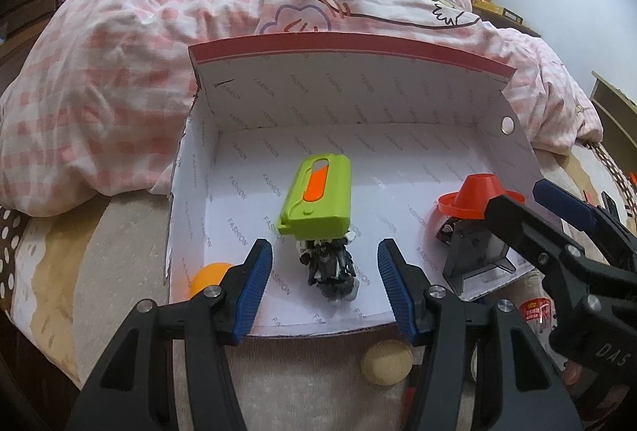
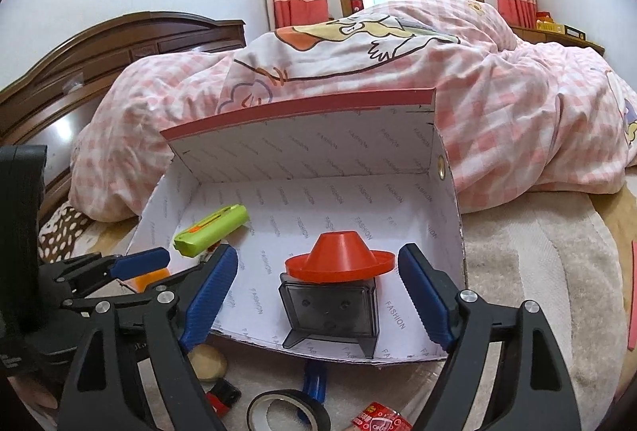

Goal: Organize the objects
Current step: 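Open both tools and withdraw them from the box toward the remaining items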

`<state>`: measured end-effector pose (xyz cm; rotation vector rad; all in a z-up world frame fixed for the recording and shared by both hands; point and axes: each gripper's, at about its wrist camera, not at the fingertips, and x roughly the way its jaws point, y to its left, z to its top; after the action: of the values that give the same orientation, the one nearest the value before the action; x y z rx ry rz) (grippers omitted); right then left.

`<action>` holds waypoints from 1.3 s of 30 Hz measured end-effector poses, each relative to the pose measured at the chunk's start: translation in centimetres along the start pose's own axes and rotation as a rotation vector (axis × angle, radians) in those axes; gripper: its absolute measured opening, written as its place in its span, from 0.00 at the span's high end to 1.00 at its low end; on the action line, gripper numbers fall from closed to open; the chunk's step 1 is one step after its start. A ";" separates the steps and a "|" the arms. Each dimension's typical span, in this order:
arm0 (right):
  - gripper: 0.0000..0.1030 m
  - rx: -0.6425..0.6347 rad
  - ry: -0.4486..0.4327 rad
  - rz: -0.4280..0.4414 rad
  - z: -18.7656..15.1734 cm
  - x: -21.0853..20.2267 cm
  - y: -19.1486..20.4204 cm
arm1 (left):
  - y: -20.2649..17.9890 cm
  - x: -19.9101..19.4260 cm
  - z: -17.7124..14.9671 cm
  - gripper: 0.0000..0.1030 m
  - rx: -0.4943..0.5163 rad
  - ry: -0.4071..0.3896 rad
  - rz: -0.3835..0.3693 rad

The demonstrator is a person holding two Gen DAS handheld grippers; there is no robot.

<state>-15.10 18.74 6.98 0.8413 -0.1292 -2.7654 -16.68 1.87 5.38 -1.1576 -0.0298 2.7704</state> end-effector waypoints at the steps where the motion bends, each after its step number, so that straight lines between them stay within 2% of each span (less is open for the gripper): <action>1: 0.18 0.002 -0.003 0.003 0.0 -0.1 0.0 | 0.0 -0.1 0.0 0.46 0.000 -0.001 -0.002; 8: 0.18 0.013 -0.011 0.013 0.1 -1.5 -0.2 | -0.1 -1.3 -0.5 0.46 0.002 -0.005 -0.018; 17: 0.18 0.007 0.041 0.028 -1.2 -3.5 0.3 | -0.2 -2.8 -2.2 0.46 0.007 0.018 -0.037; 27: 0.18 -0.065 0.081 0.010 -4.3 -6.7 0.7 | -1.3 -4.8 -4.9 0.46 0.037 0.040 -0.077; 32: 0.18 -0.079 0.120 -0.010 -6.6 -8.0 0.1 | -2.2 -5.0 -6.6 0.46 0.042 0.095 -0.141; 39: 0.18 -0.064 0.170 -0.062 -9.4 -9.0 -1.4 | -3.7 -4.2 -8.2 0.46 0.089 0.131 -0.142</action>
<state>-2.89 22.31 3.80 1.0745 0.0164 -2.7234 -7.51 4.73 2.82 -1.2593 0.0240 2.5420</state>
